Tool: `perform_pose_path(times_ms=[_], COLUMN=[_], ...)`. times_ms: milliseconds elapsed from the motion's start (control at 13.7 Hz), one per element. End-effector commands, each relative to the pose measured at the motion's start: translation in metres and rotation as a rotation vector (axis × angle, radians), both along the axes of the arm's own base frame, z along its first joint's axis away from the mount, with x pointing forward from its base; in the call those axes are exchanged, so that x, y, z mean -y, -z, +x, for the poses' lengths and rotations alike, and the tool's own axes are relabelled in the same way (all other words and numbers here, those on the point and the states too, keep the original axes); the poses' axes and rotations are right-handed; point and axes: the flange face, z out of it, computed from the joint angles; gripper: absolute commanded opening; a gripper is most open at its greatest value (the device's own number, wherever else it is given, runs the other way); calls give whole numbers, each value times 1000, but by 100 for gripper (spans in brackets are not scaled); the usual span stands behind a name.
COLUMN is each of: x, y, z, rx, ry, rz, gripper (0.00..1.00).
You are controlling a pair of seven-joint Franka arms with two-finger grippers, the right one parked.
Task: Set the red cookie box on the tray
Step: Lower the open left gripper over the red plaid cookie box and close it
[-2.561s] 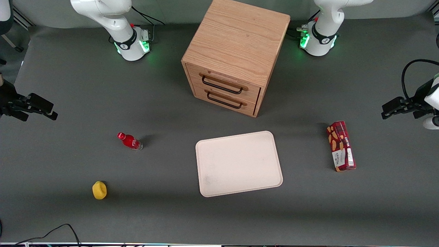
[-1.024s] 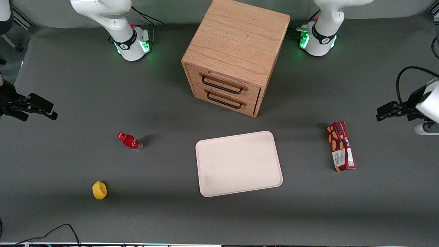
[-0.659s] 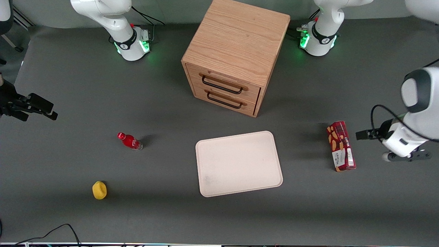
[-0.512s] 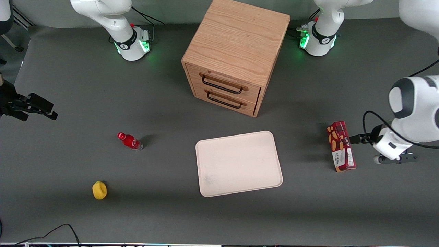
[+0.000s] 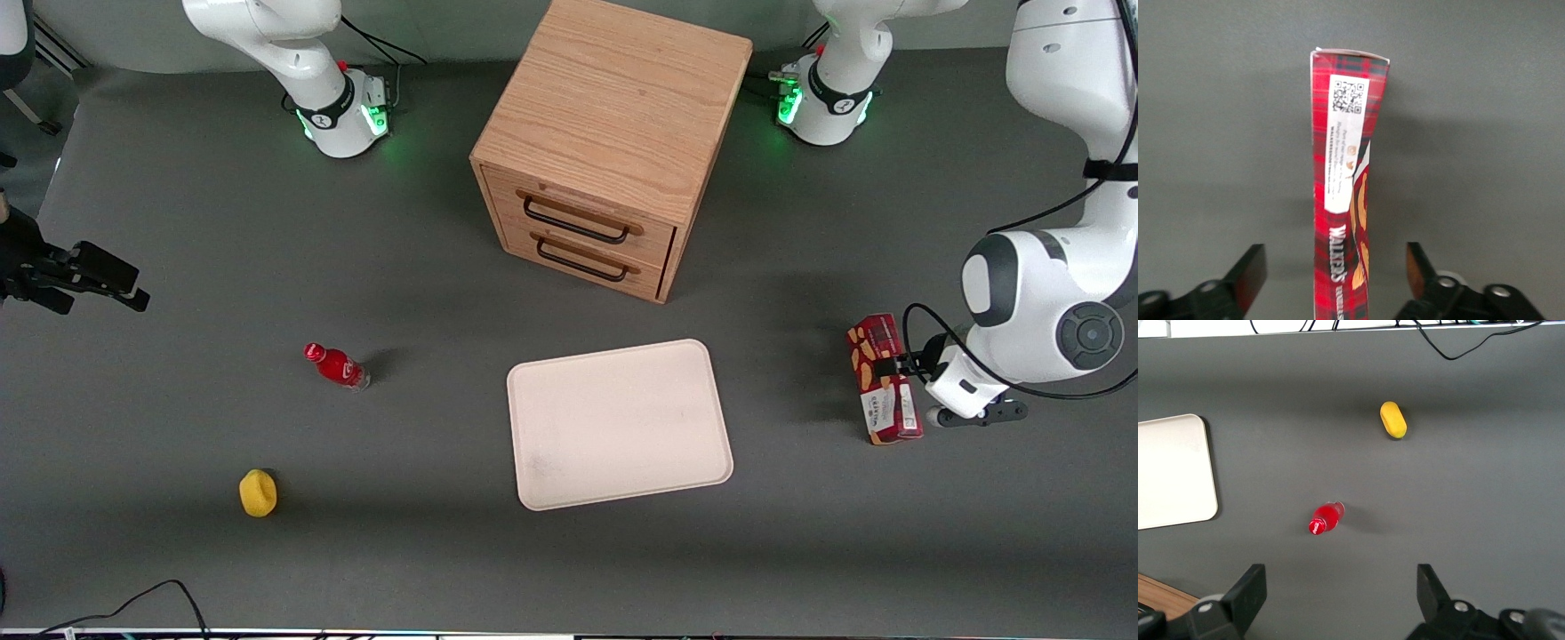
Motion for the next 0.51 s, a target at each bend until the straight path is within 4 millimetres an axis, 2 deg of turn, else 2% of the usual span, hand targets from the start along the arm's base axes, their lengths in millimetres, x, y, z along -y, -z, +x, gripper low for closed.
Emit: perform_pose_path(times_ms=[0,73,293,366,439], x=[8,8,8,11,12], y=[7,7,16,16,16], z=[3,4,7,7,7], rx=[26,31,45,46,45], ry=[-10,5,12,18,20], rz=[-3,-3,3,4,5], gripper=[68,56,9,0,0])
